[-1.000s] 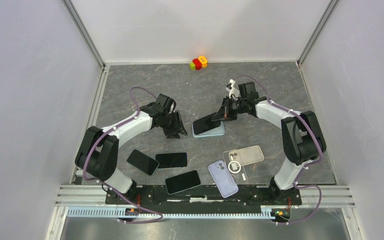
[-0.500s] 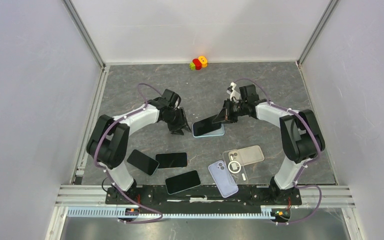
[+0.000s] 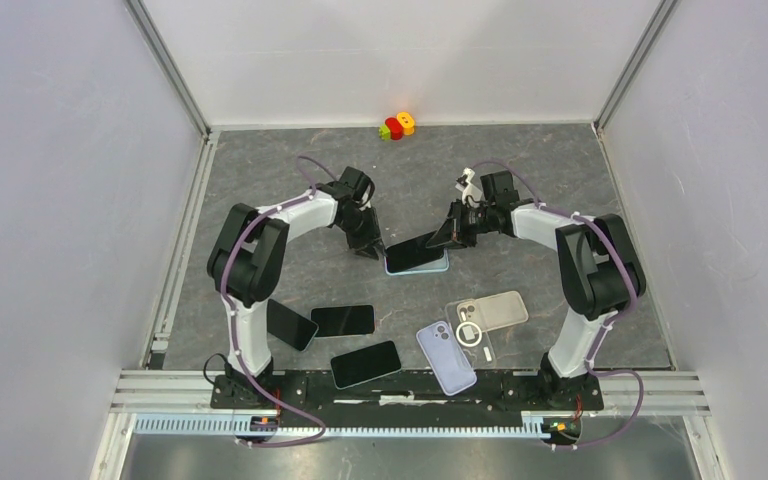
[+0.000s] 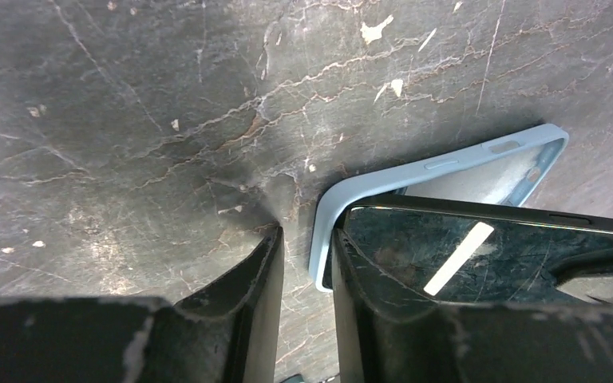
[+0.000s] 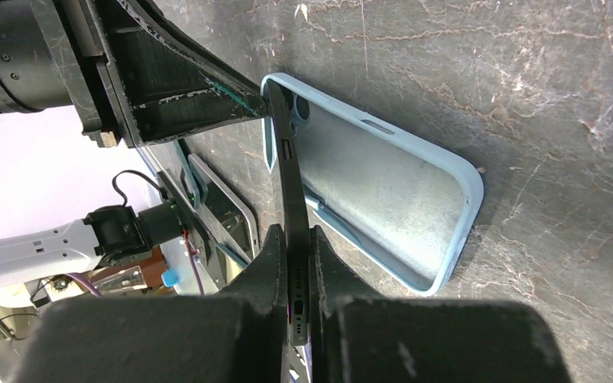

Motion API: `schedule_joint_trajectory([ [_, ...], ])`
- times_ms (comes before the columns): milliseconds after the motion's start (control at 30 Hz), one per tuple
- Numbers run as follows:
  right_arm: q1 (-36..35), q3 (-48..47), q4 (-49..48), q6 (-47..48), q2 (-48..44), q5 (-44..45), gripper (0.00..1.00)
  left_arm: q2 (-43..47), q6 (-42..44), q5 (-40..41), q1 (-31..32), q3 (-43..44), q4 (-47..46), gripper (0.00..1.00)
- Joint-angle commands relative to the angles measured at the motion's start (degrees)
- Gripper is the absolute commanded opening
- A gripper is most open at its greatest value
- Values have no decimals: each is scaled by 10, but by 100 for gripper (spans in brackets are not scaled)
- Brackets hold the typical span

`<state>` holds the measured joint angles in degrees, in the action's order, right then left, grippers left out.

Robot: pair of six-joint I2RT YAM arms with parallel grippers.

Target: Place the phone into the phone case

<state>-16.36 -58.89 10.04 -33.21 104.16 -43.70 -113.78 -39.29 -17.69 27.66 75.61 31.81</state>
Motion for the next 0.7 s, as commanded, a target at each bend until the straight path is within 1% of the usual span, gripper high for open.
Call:
schedule_joint_trajectory([
  [0, -17, 24, 45, 24, 33, 39, 0, -21, 21, -3, 3, 21, 4, 31],
  [133, -23, 24, 57, 39, 43, 39, 1, -32, 16, -7, 9, 27, 4, 21],
  [233, -29, 26, 64, 50, 55, 39, 2, -40, 14, -15, 18, 36, 4, 19],
  [267, -31, 26, 64, 51, 59, 39, 3, -41, 13, -18, 22, 41, 5, 20],
  [500, -40, 40, 64, 61, 75, 52, 6, -30, 3, -35, 33, 60, 2, 37],
  [567, -39, 44, 63, 69, 82, 59, 7, -21, 7, -27, 33, 63, 8, 40],
  [667, -39, 50, 63, 77, 90, 62, 9, -4, 26, 11, 33, 77, 42, 44],
])
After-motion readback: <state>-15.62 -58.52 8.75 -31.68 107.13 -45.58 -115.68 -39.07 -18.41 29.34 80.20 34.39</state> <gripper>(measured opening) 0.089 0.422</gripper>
